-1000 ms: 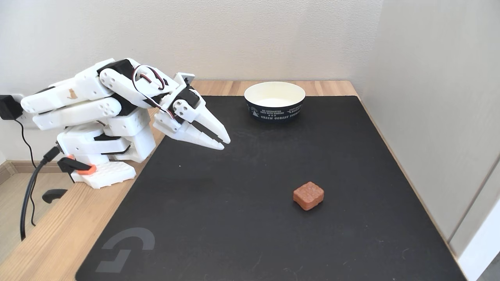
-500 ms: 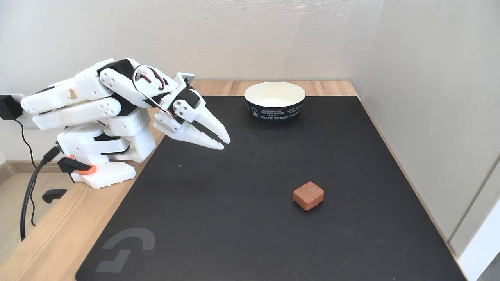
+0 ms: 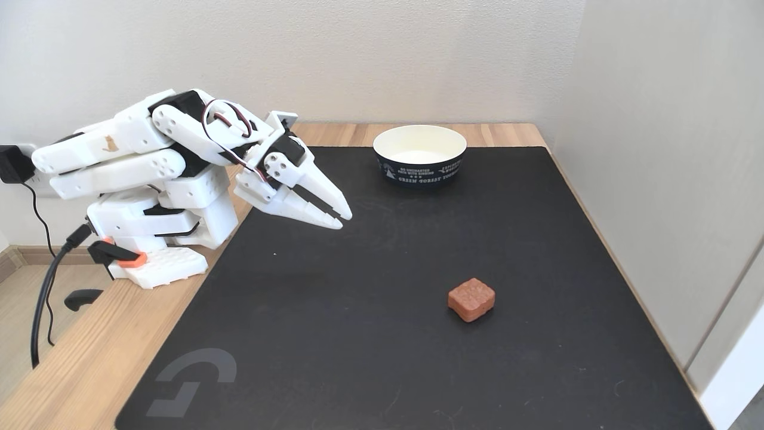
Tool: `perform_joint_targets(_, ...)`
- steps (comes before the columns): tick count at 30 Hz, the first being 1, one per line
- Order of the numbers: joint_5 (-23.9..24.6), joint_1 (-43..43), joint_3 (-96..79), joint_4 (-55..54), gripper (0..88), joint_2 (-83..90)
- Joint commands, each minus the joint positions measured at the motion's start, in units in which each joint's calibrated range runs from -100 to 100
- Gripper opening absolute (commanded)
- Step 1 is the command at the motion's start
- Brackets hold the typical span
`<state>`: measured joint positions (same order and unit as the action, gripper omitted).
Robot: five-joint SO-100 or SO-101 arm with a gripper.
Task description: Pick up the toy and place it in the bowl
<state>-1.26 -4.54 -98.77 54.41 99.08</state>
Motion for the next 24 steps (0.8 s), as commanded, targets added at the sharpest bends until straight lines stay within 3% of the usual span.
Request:
perform_joint_targets(1,0.11,-0.27,-0.69,-0.30,4.2,0.58)
perform_joint_targets(15,0.11,-0.27,-0.69,-0.30,4.3,0.58)
perform_joint_targets(18,-0.25,0.31,-0.69,-0.30,15.2,0.58)
perform_joint_targets(21,-0.36,0.48,-0.69,-0.30,35.7,0.58)
perform_joint_targets(24,-0.36,0.48,-0.69,-0.30,39.4,0.58)
